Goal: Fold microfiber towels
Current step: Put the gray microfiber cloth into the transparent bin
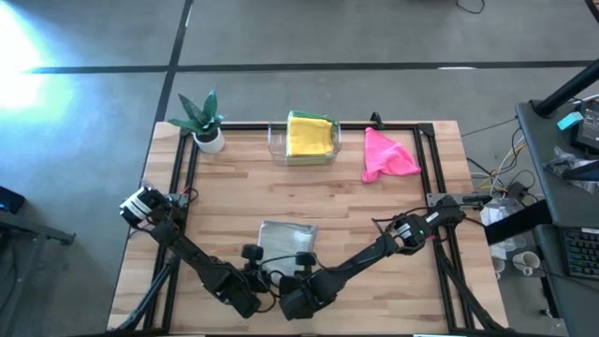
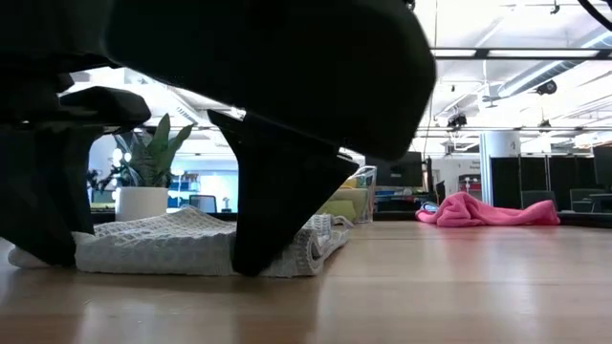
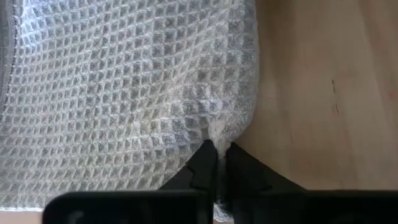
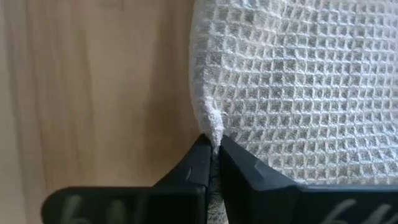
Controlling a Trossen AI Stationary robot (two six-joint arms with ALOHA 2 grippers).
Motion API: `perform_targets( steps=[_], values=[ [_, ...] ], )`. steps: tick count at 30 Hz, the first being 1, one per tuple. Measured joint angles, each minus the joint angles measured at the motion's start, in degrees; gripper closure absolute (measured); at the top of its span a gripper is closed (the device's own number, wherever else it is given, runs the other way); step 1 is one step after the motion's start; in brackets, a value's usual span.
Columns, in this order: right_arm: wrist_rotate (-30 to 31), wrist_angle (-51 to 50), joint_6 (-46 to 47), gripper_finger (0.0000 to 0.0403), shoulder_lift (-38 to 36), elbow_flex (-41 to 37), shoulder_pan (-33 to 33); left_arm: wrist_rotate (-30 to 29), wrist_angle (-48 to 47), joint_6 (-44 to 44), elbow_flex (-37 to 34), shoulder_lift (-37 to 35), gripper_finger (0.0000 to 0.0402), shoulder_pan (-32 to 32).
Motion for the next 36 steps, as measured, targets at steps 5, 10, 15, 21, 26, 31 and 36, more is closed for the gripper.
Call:
perform_targets(
  steps=[5, 10, 15, 21, 26, 31, 36],
  values=[
    [0.11, -0.45, 1.63, 0.0392, -0.33, -0.06, 0.00, 1.17, -0.21, 0.02, 0.27, -0.28, 0.0389, 0.01],
    [-0.54, -1.74, 5.73, 0.0393, -3.22, -0.20, 0.62, 7.68, -3.41, 1.82, 2.88, -2.74, 0.0389, 0.02],
    [-0.68, -2.09, 10.41, 0.0393, -8.23, -0.09, 2.45, 17.53, -5.86, 5.47, 6.36, -9.47, 0.0389, 1.79],
    [2.97, -4.01, 12.45, 0.0394, -13.90, -0.09, 3.15, 19.50, -8.85, 5.91, 7.99, -19.35, 0.0389, 5.27],
    [8.62, -8.84, 12.35, 0.0394, -17.53, -0.09, 2.09, 18.52, -11.56, 9.85, 7.74, -26.16, 0.0389, 9.70],
    [13.97, -14.11, 11.68, 0.0394, -21.22, -0.09, -1.12, 14.55, -11.95, 15.07, 7.84, -29.89, 0.0389, 15.45],
    [18.53, -19.00, 9.25, 0.0394, -24.46, -0.09, -5.65, 10.28, -11.96, 21.50, 7.97, -30.71, 0.0389, 22.55]
  ],
)
